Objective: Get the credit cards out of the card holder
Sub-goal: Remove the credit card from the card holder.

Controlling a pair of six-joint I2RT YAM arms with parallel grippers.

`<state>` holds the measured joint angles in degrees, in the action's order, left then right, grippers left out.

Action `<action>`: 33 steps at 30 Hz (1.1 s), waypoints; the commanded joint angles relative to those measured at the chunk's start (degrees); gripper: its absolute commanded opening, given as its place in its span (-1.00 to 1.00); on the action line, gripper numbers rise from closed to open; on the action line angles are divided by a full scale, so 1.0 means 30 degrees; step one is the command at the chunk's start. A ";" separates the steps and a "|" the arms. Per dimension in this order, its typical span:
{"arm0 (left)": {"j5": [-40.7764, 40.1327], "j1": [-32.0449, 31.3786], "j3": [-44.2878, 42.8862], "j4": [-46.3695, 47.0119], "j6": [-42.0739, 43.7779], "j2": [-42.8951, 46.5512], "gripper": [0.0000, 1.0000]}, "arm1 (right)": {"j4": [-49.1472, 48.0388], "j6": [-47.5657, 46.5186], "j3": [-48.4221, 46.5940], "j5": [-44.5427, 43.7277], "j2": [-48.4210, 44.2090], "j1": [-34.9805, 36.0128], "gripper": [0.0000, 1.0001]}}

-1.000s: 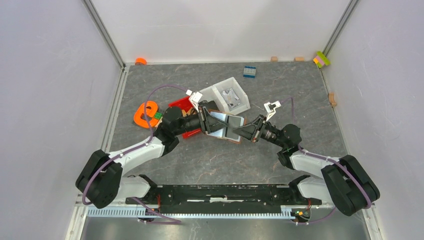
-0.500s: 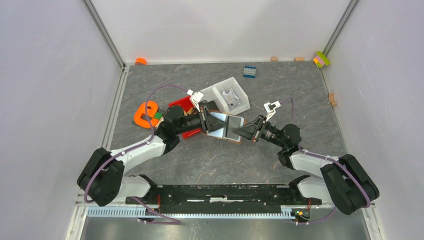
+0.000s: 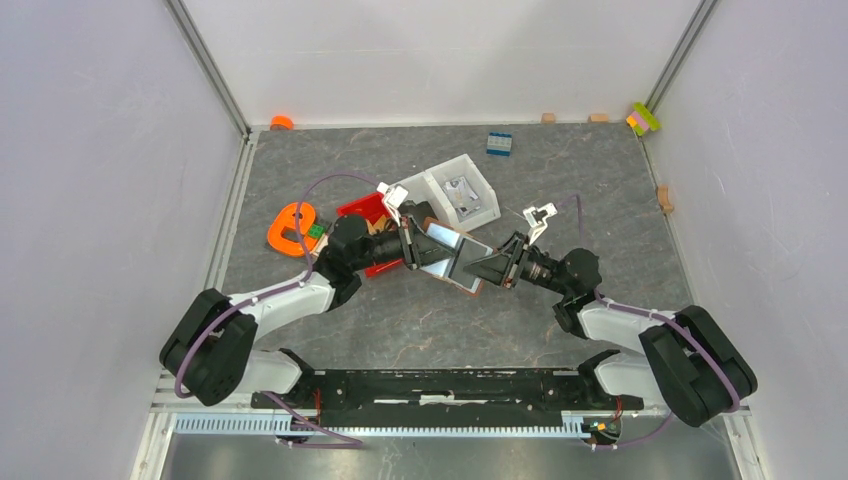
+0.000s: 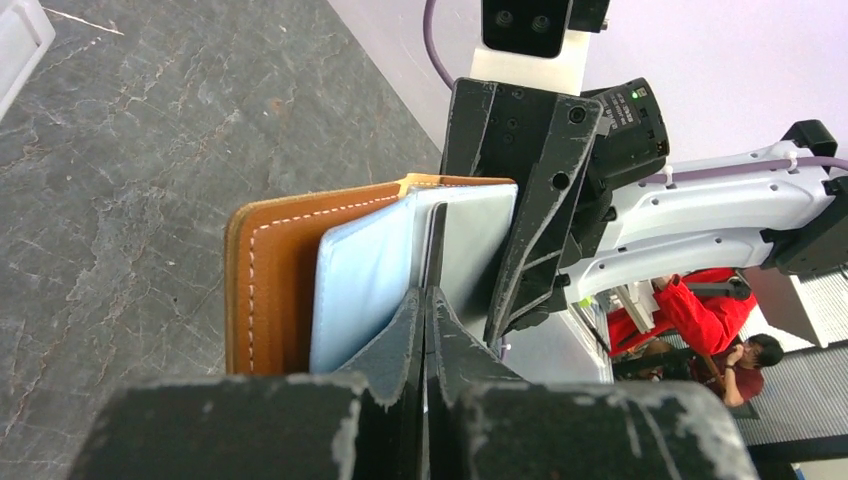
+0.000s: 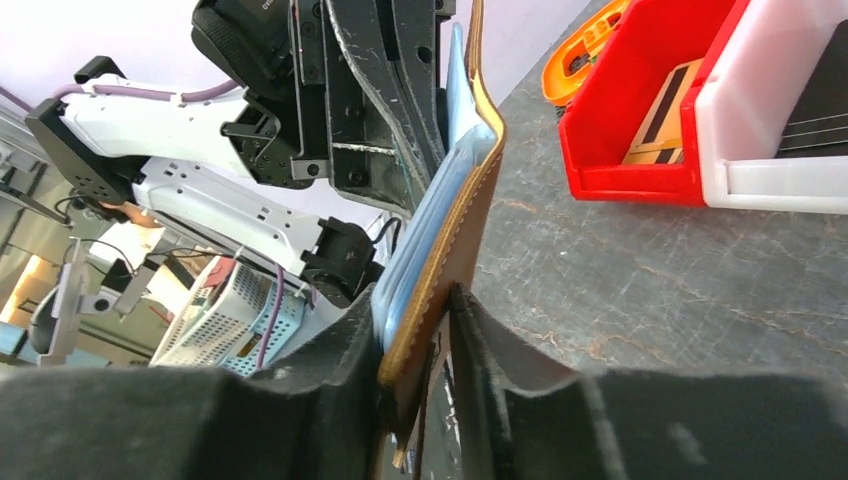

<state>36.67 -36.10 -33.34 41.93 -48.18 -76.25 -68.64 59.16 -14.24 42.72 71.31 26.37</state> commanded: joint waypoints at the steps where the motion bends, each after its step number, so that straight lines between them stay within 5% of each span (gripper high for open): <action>1: 0.0426 0.0157 0.0166 0.0828 -0.0697 -0.0009 -0.96 | -0.0969 -0.0157 -0.0580 0.0322 -0.0063 -0.0078 -0.42; 3: 0.0261 0.0267 0.0144 0.0491 -0.0697 -0.0125 -0.95 | -0.0833 -0.0151 -0.0603 0.0291 0.0037 -0.0153 -0.76; 10: -0.0808 0.0515 -0.0002 -0.1570 0.0266 0.0592 -0.94 | -0.0345 -0.0202 -0.0682 0.0245 0.0171 -0.0331 -0.81; 16: -0.6400 0.0452 -0.0041 -0.7652 0.3519 0.4228 -0.12 | 0.2308 -0.1316 -0.0981 -0.0150 0.0136 -0.0776 -0.86; 22: -0.9051 0.0371 0.0446 -0.8832 0.4483 0.6065 0.99 | 0.2666 -0.1318 -0.1050 -0.0031 0.0155 -0.1052 -0.84; 33: -0.5237 0.0212 -0.0688 -0.7800 0.4133 0.3284 0.94 | 0.0818 -0.0264 -0.1119 0.1113 0.0294 -0.1078 -0.78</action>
<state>15.53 -35.11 -32.82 16.49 -37.41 -64.29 -58.83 56.36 -15.64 43.72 72.10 23.46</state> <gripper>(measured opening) 0.993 0.170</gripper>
